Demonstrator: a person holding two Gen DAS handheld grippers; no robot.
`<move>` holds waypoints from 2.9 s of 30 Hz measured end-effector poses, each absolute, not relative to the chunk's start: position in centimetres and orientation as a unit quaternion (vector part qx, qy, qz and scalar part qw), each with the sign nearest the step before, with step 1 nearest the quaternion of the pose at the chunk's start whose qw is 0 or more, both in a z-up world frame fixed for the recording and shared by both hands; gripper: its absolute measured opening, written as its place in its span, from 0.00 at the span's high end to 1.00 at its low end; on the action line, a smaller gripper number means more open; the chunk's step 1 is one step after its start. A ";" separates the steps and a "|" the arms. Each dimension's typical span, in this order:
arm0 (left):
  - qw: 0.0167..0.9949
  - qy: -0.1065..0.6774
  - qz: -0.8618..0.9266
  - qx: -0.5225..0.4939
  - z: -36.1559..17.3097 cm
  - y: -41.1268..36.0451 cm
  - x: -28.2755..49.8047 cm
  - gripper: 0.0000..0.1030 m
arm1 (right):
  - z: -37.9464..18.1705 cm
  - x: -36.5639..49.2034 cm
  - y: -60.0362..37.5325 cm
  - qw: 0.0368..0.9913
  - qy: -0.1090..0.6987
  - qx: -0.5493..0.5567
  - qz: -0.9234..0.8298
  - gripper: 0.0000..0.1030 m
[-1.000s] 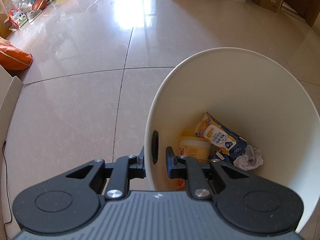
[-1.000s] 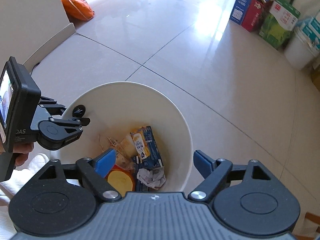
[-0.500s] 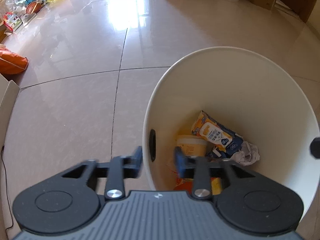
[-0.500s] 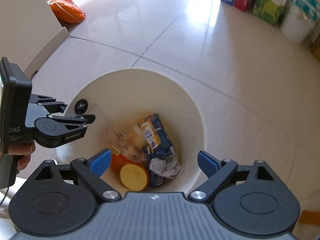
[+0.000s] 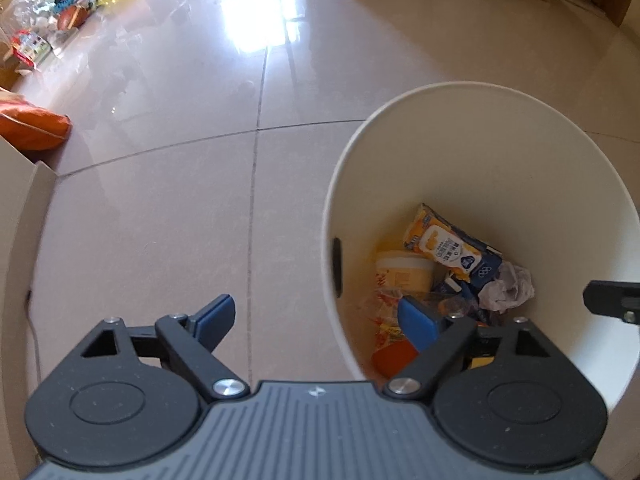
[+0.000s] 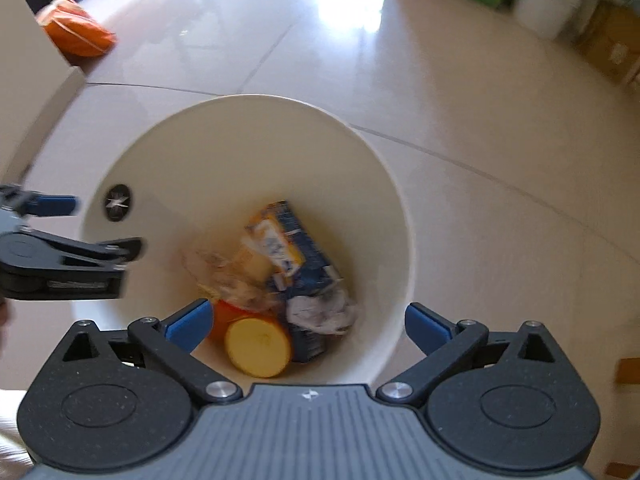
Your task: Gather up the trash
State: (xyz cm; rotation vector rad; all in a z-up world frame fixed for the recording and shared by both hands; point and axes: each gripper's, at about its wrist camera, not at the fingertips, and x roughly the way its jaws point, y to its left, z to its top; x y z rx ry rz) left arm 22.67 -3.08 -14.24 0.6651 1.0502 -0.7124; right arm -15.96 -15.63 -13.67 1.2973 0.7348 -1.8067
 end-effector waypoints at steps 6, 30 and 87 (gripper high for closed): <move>0.756 0.489 -0.324 0.290 -11.2 -2.2 22.5 0.12 | -14.3 -15.7 -15.0 0.350 0.261 0.545 -0.716 0.00; 0.768 0.517 -0.288 0.245 0.9 3.5 12.7 0.08 | -2.4 -9.5 -6.9 0.325 0.192 0.557 -0.739 0.00; 0.777 0.507 -0.254 0.271 3.4 4.0 10.0 0.07 | -0.6 -8.3 -4.3 0.318 0.163 0.571 -0.739 0.00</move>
